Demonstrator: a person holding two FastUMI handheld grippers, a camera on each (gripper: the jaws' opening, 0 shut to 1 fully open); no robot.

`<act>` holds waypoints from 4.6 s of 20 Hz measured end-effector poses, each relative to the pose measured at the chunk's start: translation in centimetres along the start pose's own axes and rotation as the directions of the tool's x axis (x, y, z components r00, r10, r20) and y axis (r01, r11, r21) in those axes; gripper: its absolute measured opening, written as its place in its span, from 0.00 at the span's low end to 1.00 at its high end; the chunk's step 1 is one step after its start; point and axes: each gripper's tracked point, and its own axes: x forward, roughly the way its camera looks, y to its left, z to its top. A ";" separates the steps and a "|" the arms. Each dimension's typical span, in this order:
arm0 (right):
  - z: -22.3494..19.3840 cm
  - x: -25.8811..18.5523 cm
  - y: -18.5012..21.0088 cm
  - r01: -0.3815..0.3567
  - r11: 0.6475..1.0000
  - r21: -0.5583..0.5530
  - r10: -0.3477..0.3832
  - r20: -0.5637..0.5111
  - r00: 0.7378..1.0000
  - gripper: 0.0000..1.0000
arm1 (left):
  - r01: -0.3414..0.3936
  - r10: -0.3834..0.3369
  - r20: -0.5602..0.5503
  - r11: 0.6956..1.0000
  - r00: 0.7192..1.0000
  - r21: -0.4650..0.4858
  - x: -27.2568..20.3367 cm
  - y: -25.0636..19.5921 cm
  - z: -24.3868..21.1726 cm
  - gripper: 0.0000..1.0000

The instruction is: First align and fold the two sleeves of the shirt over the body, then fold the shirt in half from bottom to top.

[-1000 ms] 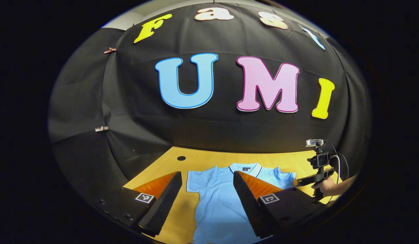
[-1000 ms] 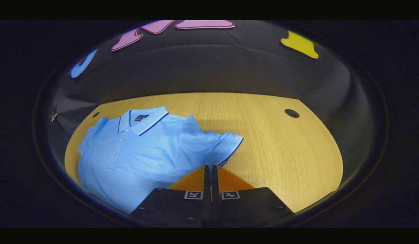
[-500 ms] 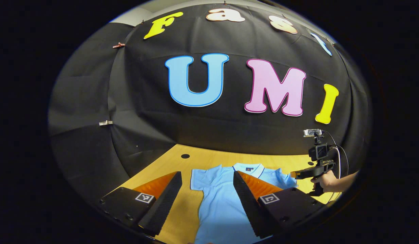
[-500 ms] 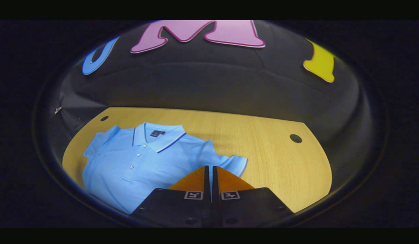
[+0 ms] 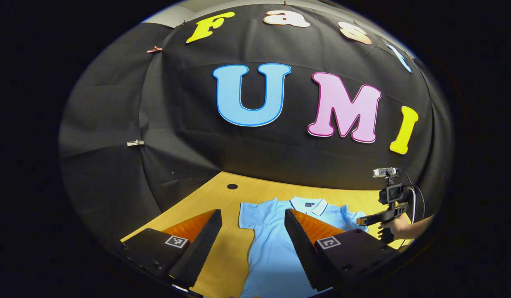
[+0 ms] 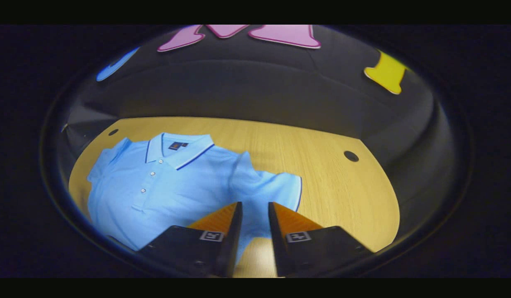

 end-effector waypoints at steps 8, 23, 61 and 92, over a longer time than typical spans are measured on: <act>-3.9 1.7 -2.5 0.060 0.988 0.143 -0.044 -0.110 0.993 0.78 | 0.018 -0.017 -0.013 1.000 1.000 0.011 0.0 -0.5 -0.3 0.97; -2.2 2.3 1.2 -0.053 0.986 0.158 0.064 -0.063 0.996 0.05 | -0.014 0.014 -0.018 1.000 1.000 0.002 0.1 0.5 -0.5 0.97; 4.1 -11.4 8.4 -0.164 0.971 -0.175 0.204 0.247 0.947 0.98 | 0.078 -0.080 -0.158 0.997 0.984 -0.016 14.3 3.2 -6.0 0.97; 0.0 -9.6 2.4 -0.156 0.985 -0.075 0.168 0.191 0.967 0.98 | 0.252 -0.190 -0.418 0.963 0.888 0.097 34.6 -0.4 -16.4 0.19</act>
